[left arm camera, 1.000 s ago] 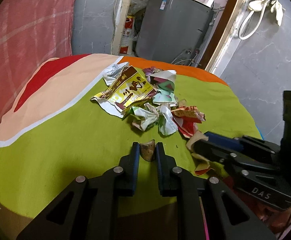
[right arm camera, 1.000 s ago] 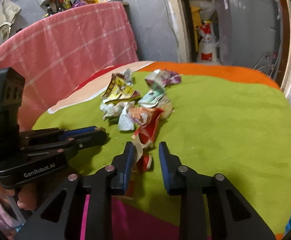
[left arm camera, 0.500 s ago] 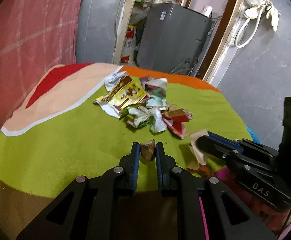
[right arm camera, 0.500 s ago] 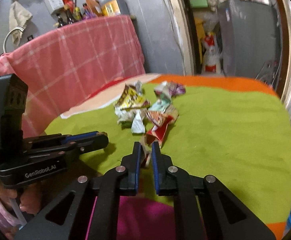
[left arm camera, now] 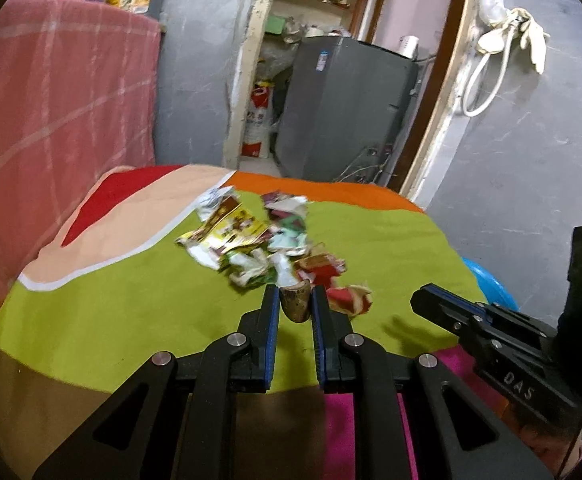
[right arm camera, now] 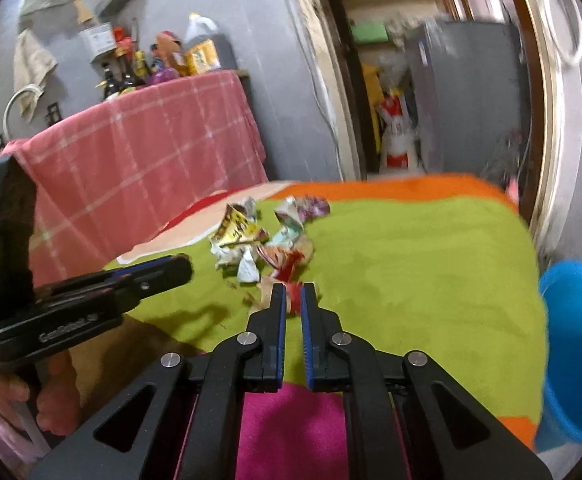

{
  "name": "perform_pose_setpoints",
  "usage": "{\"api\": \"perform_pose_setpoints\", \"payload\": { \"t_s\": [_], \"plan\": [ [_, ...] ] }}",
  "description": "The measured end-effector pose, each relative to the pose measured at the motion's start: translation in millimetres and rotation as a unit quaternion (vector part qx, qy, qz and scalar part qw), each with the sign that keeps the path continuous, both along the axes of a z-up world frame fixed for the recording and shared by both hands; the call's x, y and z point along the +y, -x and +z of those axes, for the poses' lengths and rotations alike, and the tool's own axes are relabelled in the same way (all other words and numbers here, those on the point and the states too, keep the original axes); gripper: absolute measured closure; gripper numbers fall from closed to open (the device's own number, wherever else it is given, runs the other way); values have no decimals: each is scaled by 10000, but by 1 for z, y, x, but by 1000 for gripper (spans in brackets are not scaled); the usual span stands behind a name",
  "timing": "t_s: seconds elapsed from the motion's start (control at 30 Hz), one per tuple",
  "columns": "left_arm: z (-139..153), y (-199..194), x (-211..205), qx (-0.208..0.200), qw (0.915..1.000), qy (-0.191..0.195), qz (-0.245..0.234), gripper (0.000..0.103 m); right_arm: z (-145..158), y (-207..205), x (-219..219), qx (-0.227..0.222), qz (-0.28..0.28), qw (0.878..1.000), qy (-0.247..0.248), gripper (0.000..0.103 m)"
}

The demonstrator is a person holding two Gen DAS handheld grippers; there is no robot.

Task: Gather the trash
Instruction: 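Lift both held pieces and swing the tools toward the blue basin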

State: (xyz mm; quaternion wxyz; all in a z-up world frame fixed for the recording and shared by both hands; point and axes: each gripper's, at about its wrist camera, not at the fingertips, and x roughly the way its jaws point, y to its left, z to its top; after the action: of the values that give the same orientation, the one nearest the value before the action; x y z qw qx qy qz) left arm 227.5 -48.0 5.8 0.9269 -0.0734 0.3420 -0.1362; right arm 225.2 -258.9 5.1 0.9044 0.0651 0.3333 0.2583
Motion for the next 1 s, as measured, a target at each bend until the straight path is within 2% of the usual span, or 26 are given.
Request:
{"api": "perform_pose_setpoints", "payload": {
  "t_s": [0.07, 0.1, 0.17, 0.27, 0.37, 0.67, 0.7, 0.73, 0.8, 1.0],
  "plan": [
    [-4, 0, 7, 76, 9999, -26, 85, 90, -6, -5, 1, 194, 12, 9998, -45, 82],
    [-7, 0, 11, 114, 9998, -32, 128, 90, -9, -6, 3, 259, 11, 9996, -61, 71],
    [-11, -2, 19, 192, 9996, -2, 212, 90, -12, -8, 7, 334, 62, 9994, -55, 69],
    [-16, -6, 28, 267, 9992, 52, 309, 90, -16, -15, 19, 507, 162, 9985, 109, 59],
    [-19, -7, 35, 295, 9988, 83, 386, 90, -19, -22, 29, 593, 266, 9975, 291, 55],
    [-27, -11, 41, 418, 9981, 203, 416, 90, -29, -47, 54, 901, 262, 9918, 867, 54],
    [-27, -11, 41, 425, 9980, 211, 411, 90, -30, -47, 54, 896, 252, 9915, 907, 56],
    [-26, -11, 41, 427, 9980, 214, 410, 90, -30, -47, 55, 883, 252, 9915, 925, 66],
    [-26, -12, 42, 424, 9980, 220, 411, 90, -31, -45, 54, 869, 237, 9915, 943, 74],
    [-23, -10, 39, 380, 9983, 204, 381, 90, -28, -38, 46, 785, 238, 9936, 778, 81]
  ]
}}
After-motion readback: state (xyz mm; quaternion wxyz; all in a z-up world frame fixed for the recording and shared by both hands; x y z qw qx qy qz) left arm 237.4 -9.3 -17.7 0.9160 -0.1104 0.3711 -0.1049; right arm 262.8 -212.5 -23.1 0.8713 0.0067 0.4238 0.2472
